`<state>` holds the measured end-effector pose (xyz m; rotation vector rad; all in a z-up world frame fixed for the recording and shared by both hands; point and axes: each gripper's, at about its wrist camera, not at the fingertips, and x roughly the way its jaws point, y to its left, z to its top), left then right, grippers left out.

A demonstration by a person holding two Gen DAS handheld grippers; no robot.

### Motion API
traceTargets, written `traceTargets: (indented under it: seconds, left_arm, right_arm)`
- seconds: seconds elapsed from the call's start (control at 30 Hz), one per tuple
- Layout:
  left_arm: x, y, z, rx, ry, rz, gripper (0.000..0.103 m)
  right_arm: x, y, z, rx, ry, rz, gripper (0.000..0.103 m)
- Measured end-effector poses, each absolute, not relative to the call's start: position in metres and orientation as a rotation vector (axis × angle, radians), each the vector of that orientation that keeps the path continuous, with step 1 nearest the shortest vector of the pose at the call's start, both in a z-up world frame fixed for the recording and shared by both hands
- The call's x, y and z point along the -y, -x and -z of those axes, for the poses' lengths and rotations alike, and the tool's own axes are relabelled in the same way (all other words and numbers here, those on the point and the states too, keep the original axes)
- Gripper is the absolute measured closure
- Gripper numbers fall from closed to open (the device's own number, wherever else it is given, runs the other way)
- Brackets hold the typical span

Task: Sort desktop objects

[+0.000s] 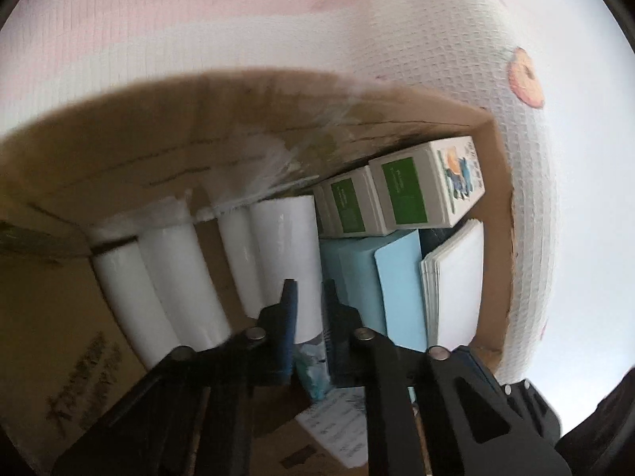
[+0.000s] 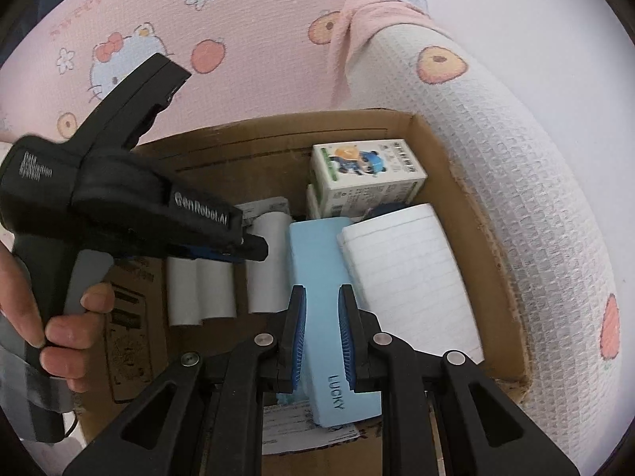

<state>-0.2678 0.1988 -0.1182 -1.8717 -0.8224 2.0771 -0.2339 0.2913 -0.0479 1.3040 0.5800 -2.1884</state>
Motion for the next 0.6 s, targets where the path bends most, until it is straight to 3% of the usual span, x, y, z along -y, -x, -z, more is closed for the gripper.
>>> traceTargets:
  seconds: [0.3, 0.6]
  left_arm:
    - [-0.187, 0.249, 0.064, 0.572, 1.59, -2.211, 0.092]
    - [-0.145, 0.234, 0.035, 0.645, 1.312, -2.18, 0.092]
  right_arm:
    - [-0.269, 0.233, 0.061, -0.541, -1.404, 2.077, 0.089]
    - [-0.228, 0.233, 0.089, -0.624, -1.516, 2.005, 0.089]
